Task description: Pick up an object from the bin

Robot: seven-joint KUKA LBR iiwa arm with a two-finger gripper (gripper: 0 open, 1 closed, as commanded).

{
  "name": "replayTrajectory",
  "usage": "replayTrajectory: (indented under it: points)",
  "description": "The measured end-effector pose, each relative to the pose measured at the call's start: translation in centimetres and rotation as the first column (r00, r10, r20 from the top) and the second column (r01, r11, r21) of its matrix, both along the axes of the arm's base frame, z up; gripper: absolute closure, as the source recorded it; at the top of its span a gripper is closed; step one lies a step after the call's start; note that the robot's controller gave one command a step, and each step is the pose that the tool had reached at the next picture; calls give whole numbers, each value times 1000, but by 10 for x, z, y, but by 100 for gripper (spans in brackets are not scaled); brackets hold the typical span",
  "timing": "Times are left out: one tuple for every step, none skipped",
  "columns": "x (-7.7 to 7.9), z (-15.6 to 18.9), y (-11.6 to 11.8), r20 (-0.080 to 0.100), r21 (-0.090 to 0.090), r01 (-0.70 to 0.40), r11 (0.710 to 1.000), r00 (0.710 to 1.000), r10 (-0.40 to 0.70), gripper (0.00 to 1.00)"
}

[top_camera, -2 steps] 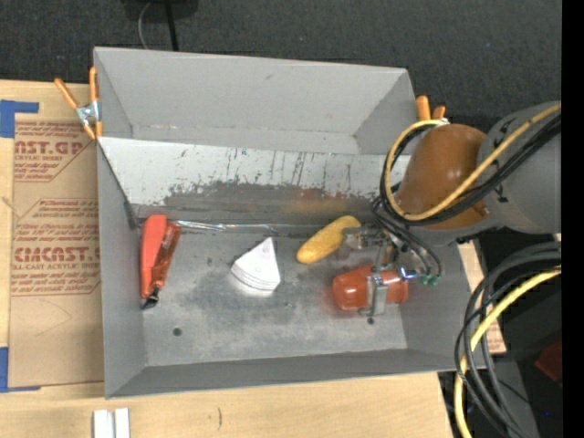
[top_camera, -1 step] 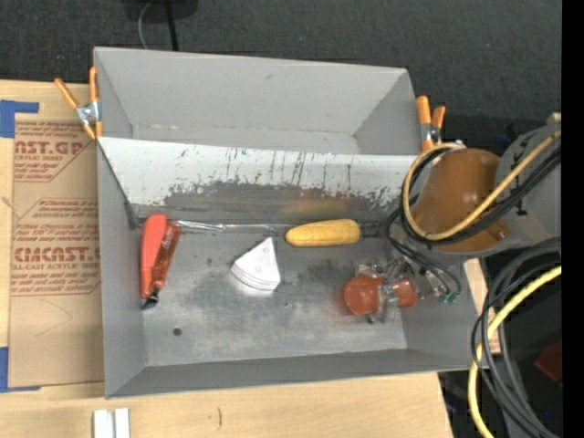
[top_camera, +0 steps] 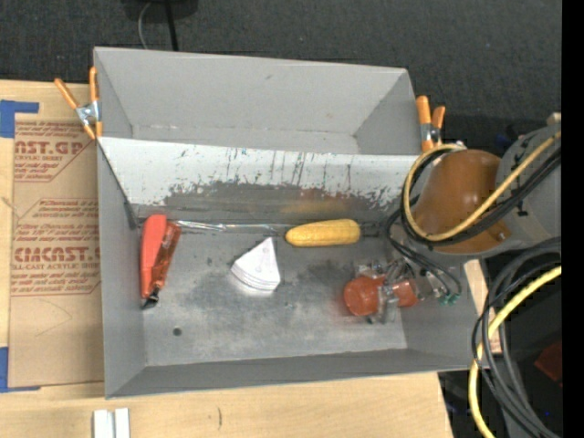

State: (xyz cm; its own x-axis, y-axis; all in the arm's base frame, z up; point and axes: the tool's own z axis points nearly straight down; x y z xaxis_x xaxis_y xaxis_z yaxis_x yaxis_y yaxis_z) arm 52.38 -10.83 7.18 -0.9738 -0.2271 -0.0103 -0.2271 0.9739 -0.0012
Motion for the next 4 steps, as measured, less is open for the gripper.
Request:
replayTrajectory:
  points:
    - [-1, 4, 0, -6, 0, 0, 1000, 1000, 0, 100]
    - [-4, 25, 1, -15, 1, 2, 1000, 1000, -2, 100]
    - [-2, 45, 0, -8, 0, 1, 1000, 1000, -1, 100]
    - [-1, 59, 0, -6, -1, 1, 1000, 1000, -1, 100]
